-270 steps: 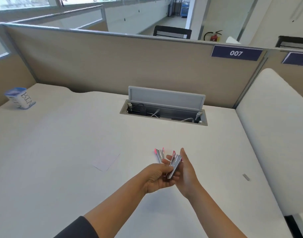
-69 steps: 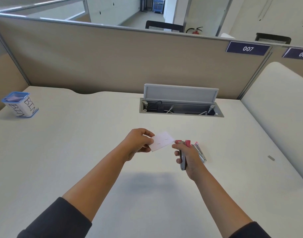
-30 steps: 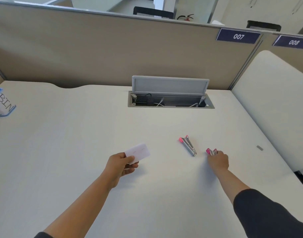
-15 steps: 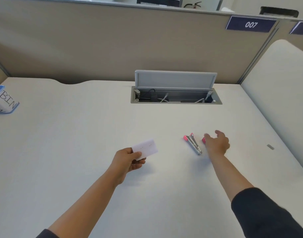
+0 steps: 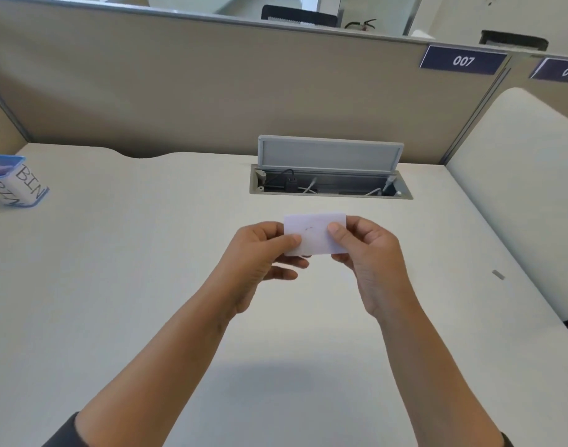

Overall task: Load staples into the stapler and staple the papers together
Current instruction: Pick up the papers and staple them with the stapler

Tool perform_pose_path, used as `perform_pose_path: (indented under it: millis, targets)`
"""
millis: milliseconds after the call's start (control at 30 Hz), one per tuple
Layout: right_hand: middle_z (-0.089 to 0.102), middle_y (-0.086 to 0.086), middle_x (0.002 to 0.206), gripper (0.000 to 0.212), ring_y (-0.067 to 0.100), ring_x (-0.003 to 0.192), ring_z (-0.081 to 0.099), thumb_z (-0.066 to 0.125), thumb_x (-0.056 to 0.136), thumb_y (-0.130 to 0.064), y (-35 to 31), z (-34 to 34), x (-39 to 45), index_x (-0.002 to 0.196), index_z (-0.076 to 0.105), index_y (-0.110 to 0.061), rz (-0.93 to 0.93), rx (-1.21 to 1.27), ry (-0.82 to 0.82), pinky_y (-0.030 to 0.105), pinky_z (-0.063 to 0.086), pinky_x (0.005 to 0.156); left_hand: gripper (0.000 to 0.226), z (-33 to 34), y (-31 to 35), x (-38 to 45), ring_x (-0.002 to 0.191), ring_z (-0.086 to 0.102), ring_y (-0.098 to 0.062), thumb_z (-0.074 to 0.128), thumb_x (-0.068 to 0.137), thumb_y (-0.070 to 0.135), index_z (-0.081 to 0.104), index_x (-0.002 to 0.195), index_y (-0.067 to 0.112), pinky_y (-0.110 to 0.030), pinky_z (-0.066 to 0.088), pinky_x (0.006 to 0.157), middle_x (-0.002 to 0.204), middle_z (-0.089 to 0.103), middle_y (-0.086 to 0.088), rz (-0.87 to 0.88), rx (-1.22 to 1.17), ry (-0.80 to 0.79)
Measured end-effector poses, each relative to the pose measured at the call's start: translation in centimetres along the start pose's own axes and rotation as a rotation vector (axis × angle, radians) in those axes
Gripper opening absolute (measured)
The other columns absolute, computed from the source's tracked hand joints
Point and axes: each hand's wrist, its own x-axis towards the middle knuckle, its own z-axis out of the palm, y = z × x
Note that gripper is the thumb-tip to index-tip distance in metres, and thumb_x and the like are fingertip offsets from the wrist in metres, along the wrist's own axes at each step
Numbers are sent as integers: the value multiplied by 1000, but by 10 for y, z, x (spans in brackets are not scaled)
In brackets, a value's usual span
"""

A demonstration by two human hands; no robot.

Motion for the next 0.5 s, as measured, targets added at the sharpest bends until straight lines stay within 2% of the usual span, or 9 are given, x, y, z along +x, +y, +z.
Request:
perform_pose_path:
  millis: [167,300,500]
  targets:
    - [68,-22,61,15,-6,62,62,65,84,-13,-6,8,-9,75,67,-26,-33,-15,8,12,52,54,4,4,4,-6,59,67,-11,67,83,15,68,86,14,-20,50,48,68,69,3,59,-28,64]
    - [67,-16,58,29,-1,58,61,58,89,-15,-8,6,-15,64,71,-21,11,84,21,15,54,54,4,3,4,-10,59,67,-15,64,84,12,68,85,13,-20,49,46,69,69,0,43,-77,83]
    - [68,-12,57,24,2,55,63,56,90,-14,-9,2,-23,71,69,-20,11,82,45,16,53,52,7,3,4,-13,62,68,-13,63,85,10,69,84,15,-21,51,48,69,71,4,4,-101,56]
